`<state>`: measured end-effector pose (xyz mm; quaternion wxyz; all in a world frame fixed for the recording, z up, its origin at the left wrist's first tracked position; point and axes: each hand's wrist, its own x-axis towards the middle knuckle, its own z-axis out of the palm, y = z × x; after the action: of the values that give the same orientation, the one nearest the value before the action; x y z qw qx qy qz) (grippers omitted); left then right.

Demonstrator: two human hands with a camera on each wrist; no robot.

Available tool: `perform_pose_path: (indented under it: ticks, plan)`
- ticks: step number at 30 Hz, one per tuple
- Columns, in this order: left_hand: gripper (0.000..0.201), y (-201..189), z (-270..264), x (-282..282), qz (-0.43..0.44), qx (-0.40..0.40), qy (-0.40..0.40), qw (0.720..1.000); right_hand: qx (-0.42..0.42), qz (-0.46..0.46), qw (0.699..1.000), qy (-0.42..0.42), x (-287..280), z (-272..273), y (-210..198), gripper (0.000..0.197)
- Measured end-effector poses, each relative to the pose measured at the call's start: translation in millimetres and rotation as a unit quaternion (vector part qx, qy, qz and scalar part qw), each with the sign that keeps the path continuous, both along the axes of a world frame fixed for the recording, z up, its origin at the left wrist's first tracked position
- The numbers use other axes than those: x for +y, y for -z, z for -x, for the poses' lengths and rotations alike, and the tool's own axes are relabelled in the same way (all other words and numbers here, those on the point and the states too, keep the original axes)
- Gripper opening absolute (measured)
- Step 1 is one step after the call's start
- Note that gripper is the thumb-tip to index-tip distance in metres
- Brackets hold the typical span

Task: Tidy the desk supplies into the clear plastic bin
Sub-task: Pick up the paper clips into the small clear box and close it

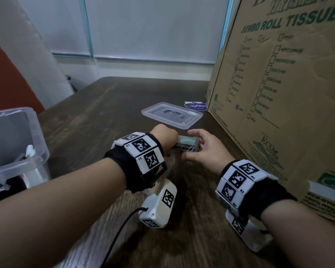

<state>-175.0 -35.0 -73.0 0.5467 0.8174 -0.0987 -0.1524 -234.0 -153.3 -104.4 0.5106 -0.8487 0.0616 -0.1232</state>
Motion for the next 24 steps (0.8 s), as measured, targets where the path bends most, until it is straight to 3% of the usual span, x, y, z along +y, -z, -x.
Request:
perform_pose_path:
  ticks: [4,8,11,14,18,22,24]
  plan:
    - [0.034,-4.5,-2.0,1.5,0.012,0.004,-0.01,1.0,-0.029,0.028,0.998,0.046,-4.9,-0.9,1.0,0.075]
    - [0.016,-8.5,-2.7,6.0,0.053,0.062,-0.028,0.996,-0.053,0.03,0.997,0.049,-4.8,1.0,-0.9,0.071]
    - [0.022,-4.3,-1.2,11.5,0.128,0.126,0.039,0.983,-0.089,0.009,0.995,0.054,-2.7,2.7,-2.6,0.062]
    - [0.015,-3.2,2.2,15.4,0.156,0.188,0.108,0.963,-0.09,-0.009,0.995,0.036,-0.2,4.3,-3.8,0.061]
    - [0.025,1.5,-2.4,12.3,0.186,0.167,0.09,0.964,-0.039,-0.025,0.999,0.017,0.2,3.7,-4.2,0.056]
    - [0.027,7.7,-3.3,8.6,0.207,0.171,0.052,0.962,0.085,-0.029,0.996,0.029,0.3,-0.6,-2.2,0.028]
    - [0.023,7.3,-3.1,8.5,0.203,0.185,0.059,0.96,0.083,-0.028,0.996,0.023,1.6,-2.6,-3.3,0.02]
